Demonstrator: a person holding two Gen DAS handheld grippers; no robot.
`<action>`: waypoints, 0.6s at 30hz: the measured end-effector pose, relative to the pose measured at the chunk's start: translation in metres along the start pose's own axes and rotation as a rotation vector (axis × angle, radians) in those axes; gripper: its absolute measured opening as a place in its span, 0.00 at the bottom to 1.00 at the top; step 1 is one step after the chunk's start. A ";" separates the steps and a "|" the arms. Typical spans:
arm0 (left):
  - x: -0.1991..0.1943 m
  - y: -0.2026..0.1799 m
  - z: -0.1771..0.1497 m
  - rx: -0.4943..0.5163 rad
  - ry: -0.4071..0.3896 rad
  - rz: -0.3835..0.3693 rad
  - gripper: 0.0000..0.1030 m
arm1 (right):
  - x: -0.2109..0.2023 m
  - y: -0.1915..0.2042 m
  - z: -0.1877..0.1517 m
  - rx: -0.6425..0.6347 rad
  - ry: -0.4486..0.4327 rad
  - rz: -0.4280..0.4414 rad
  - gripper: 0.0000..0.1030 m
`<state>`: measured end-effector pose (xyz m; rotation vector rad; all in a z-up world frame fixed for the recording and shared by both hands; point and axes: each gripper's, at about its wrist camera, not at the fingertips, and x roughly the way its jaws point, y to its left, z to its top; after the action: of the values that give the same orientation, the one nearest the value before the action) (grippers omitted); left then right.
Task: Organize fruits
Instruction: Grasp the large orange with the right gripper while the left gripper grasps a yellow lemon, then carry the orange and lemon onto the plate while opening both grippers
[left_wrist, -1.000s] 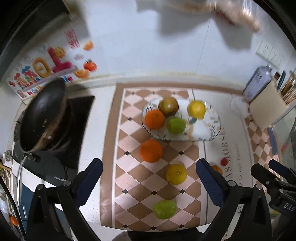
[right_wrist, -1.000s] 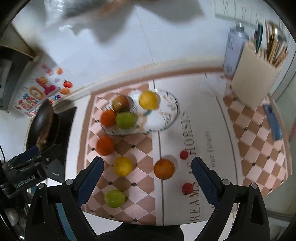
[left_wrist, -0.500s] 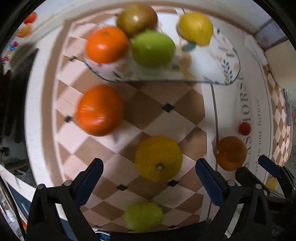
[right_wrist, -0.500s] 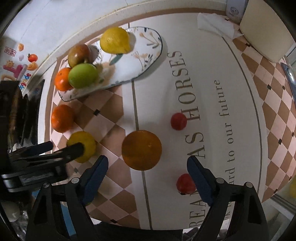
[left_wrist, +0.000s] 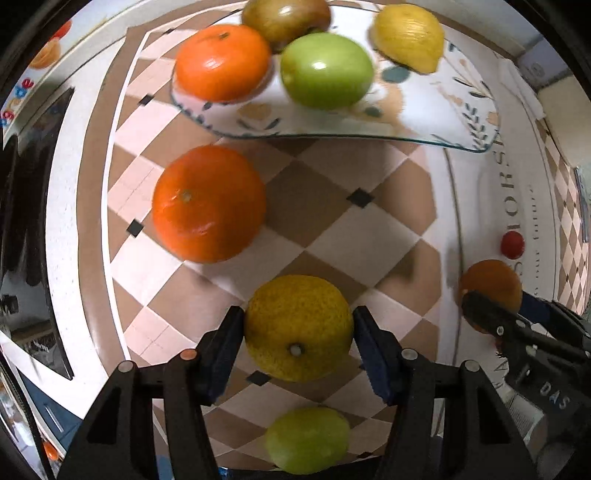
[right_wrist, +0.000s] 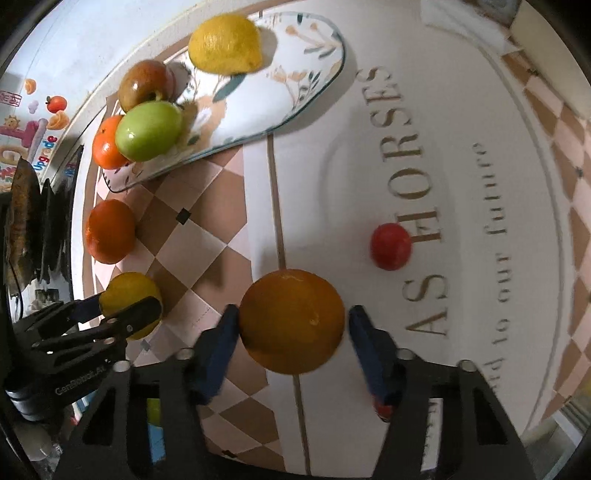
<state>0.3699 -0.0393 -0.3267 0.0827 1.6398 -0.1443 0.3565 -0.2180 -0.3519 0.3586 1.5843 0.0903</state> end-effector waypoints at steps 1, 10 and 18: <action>-0.001 0.002 -0.001 -0.011 -0.008 -0.011 0.56 | 0.002 0.001 0.001 -0.001 -0.003 0.004 0.58; -0.019 -0.009 0.011 -0.013 -0.017 -0.082 0.56 | 0.002 0.010 0.006 -0.039 -0.027 -0.017 0.57; -0.094 -0.040 0.070 0.031 -0.183 -0.167 0.56 | -0.060 -0.011 0.056 0.049 -0.153 0.126 0.57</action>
<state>0.4401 -0.0855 -0.2362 -0.0437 1.4612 -0.2967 0.4101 -0.2541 -0.3005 0.4931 1.4136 0.1183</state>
